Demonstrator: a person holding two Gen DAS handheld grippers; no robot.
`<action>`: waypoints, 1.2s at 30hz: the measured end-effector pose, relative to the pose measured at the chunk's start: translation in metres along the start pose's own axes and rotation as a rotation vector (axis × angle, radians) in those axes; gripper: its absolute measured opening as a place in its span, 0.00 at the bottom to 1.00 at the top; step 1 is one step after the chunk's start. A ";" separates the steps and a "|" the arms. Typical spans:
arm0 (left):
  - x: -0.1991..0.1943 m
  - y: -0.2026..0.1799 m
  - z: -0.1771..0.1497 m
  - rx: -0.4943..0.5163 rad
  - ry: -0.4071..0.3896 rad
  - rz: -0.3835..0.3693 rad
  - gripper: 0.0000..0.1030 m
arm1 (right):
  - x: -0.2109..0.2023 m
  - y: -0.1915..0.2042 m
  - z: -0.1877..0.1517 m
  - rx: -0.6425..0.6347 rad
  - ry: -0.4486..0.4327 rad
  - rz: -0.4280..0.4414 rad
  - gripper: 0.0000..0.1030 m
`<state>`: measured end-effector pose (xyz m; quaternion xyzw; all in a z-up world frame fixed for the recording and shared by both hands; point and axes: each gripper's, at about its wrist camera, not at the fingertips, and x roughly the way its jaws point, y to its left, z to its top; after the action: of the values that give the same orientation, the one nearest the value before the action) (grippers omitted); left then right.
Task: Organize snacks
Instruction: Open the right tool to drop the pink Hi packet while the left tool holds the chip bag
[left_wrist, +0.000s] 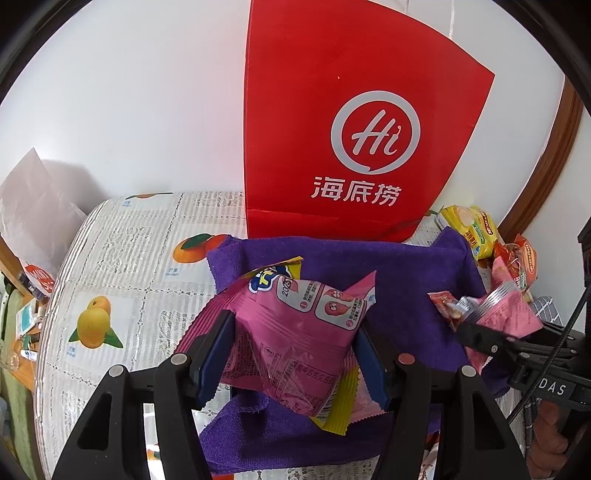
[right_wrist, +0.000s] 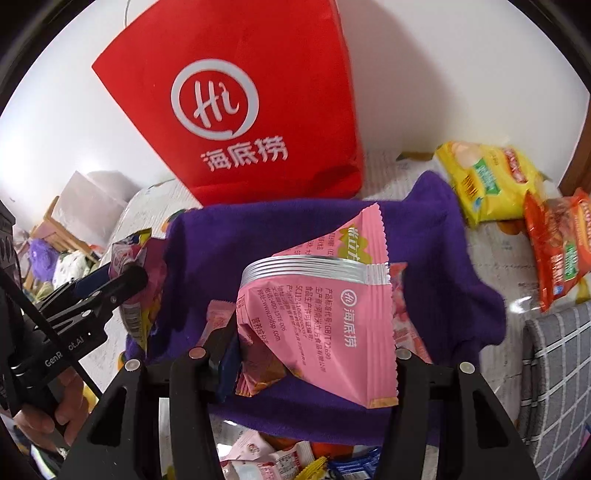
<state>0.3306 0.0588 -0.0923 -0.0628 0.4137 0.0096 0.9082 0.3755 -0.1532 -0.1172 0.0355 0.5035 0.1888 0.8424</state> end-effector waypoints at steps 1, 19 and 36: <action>0.000 0.000 0.000 -0.001 0.000 0.001 0.59 | 0.001 0.000 0.000 0.000 0.002 -0.004 0.53; 0.000 -0.002 -0.001 0.006 0.002 0.000 0.60 | 0.012 0.000 -0.001 0.003 0.043 -0.029 0.56; 0.000 -0.008 -0.002 0.018 0.002 -0.008 0.60 | -0.014 -0.011 -0.002 0.031 -0.046 -0.058 0.56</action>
<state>0.3293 0.0508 -0.0926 -0.0563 0.4144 0.0025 0.9084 0.3709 -0.1689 -0.1091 0.0382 0.4875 0.1557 0.8583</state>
